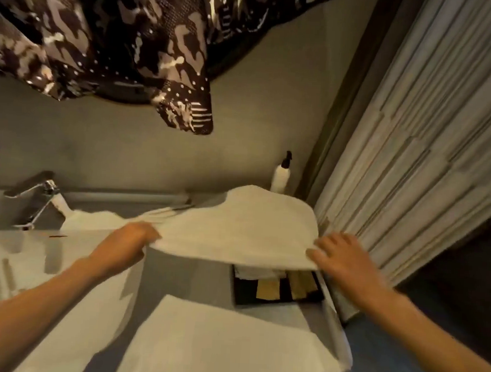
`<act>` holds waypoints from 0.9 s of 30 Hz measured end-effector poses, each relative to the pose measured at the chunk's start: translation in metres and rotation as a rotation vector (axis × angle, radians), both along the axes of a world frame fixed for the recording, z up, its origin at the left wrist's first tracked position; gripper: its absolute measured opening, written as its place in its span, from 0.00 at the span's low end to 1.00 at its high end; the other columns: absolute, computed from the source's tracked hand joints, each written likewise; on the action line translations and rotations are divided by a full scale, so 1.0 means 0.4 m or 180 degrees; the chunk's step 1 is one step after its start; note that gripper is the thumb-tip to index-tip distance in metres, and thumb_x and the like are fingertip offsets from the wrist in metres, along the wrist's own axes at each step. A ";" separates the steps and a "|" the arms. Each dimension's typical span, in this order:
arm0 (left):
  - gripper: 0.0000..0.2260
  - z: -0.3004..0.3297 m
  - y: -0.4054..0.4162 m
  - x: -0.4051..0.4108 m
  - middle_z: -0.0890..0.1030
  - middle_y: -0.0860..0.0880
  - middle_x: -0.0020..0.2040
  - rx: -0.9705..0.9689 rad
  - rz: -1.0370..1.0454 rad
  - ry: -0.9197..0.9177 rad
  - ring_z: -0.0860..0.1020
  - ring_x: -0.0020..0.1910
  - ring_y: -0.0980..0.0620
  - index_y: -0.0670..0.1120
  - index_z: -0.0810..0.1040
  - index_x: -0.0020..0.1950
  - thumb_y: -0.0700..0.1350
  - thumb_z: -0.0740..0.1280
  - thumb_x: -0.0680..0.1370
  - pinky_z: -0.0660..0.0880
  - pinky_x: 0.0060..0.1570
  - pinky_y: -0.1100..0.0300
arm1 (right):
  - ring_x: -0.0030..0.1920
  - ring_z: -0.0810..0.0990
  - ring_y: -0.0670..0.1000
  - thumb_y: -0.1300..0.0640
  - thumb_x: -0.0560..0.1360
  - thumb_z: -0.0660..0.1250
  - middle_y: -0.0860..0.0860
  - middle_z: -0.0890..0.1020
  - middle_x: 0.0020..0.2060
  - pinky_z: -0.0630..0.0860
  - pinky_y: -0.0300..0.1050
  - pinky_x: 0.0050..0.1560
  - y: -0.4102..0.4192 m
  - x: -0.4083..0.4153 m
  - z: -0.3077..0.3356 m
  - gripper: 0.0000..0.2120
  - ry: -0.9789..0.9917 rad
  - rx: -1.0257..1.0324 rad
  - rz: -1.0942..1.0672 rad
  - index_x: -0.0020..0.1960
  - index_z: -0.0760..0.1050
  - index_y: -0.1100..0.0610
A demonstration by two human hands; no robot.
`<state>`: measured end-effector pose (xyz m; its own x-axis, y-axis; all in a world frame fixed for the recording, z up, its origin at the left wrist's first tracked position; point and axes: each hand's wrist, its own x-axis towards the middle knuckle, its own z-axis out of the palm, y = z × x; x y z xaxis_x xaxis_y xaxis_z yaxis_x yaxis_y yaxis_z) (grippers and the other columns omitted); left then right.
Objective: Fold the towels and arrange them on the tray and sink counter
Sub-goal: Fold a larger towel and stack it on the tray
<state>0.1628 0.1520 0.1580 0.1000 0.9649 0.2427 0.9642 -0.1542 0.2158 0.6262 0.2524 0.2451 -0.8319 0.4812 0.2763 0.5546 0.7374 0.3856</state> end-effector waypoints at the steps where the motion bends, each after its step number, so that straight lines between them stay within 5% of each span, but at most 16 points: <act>1: 0.19 -0.083 -0.032 0.023 0.84 0.50 0.48 -0.0519 -0.0001 0.0207 0.83 0.49 0.46 0.53 0.84 0.49 0.35 0.75 0.63 0.75 0.49 0.59 | 0.43 0.77 0.59 0.59 0.64 0.75 0.57 0.79 0.45 0.73 0.53 0.40 -0.028 0.019 -0.081 0.14 -0.0134 -0.0291 -0.0052 0.47 0.76 0.54; 5: 0.14 -0.260 -0.126 0.175 0.76 0.55 0.60 -0.2436 0.0096 0.0826 0.75 0.62 0.53 0.57 0.73 0.63 0.54 0.63 0.77 0.72 0.59 0.58 | 0.31 0.76 0.52 0.48 0.55 0.78 0.48 0.76 0.30 0.71 0.46 0.31 -0.131 0.087 -0.349 0.15 -0.1277 -0.1782 -0.0235 0.36 0.74 0.48; 7: 0.12 -0.263 -0.114 0.296 0.79 0.52 0.52 -0.2208 0.0214 0.0818 0.78 0.53 0.51 0.53 0.77 0.55 0.55 0.65 0.75 0.75 0.49 0.56 | 0.32 0.78 0.51 0.45 0.56 0.78 0.47 0.78 0.32 0.72 0.45 0.33 -0.145 0.098 -0.383 0.14 -0.1403 -0.1978 -0.0167 0.37 0.76 0.47; 10: 0.07 -0.209 -0.053 0.492 0.78 0.53 0.36 -0.1292 -0.0106 0.0781 0.79 0.35 0.51 0.52 0.77 0.39 0.51 0.73 0.68 0.68 0.29 0.59 | 0.56 0.76 0.55 0.45 0.77 0.62 0.52 0.78 0.55 0.69 0.48 0.50 -0.110 0.112 -0.361 0.15 -0.0923 -0.2718 -0.0314 0.59 0.75 0.52; 13: 0.14 -0.198 0.006 0.675 0.78 0.47 0.50 -0.1443 -0.0470 0.0059 0.78 0.48 0.44 0.48 0.75 0.54 0.52 0.54 0.76 0.69 0.39 0.54 | 0.56 0.76 0.55 0.50 0.82 0.54 0.55 0.77 0.56 0.73 0.47 0.54 -0.001 0.093 -0.340 0.15 0.0460 -0.2833 -0.0929 0.61 0.73 0.56; 15: 0.16 -0.193 0.034 0.795 0.78 0.47 0.54 -0.1537 -0.0466 -0.0428 0.77 0.53 0.44 0.48 0.73 0.58 0.55 0.54 0.78 0.70 0.45 0.54 | 0.51 0.78 0.57 0.60 0.80 0.56 0.58 0.77 0.54 0.76 0.48 0.48 0.080 0.075 -0.328 0.11 0.1145 -0.2569 -0.1493 0.60 0.72 0.61; 19: 0.29 -0.201 0.082 0.987 0.81 0.54 0.55 -0.1948 0.0258 -0.1878 0.80 0.53 0.53 0.51 0.71 0.62 0.70 0.63 0.71 0.75 0.52 0.57 | 0.49 0.80 0.57 0.63 0.78 0.58 0.60 0.77 0.54 0.74 0.46 0.38 0.181 0.039 -0.323 0.12 0.0827 -0.2442 -0.2189 0.60 0.69 0.64; 22: 0.33 -0.213 0.116 1.062 0.82 0.52 0.46 -0.2138 0.0716 -0.2344 0.80 0.42 0.51 0.51 0.67 0.62 0.72 0.64 0.68 0.75 0.42 0.55 | 0.51 0.82 0.55 0.63 0.78 0.59 0.58 0.81 0.54 0.79 0.47 0.43 0.210 0.019 -0.340 0.14 0.0560 -0.2283 -0.2577 0.62 0.70 0.66; 25: 0.27 -0.228 0.139 1.088 0.80 0.50 0.42 -0.2144 0.1079 -0.2376 0.75 0.36 0.49 0.50 0.69 0.54 0.71 0.61 0.69 0.70 0.35 0.54 | 0.50 0.83 0.55 0.64 0.78 0.60 0.57 0.82 0.52 0.79 0.47 0.41 0.225 0.006 -0.361 0.11 0.0652 -0.2391 -0.2875 0.58 0.74 0.64; 27: 0.16 -0.232 0.149 1.091 0.76 0.52 0.39 -0.2004 0.1141 -0.2268 0.73 0.36 0.49 0.52 0.69 0.44 0.65 0.59 0.75 0.73 0.40 0.52 | 0.49 0.81 0.54 0.64 0.78 0.59 0.56 0.81 0.51 0.77 0.44 0.39 0.234 0.003 -0.367 0.09 0.0711 -0.2594 -0.2873 0.53 0.77 0.62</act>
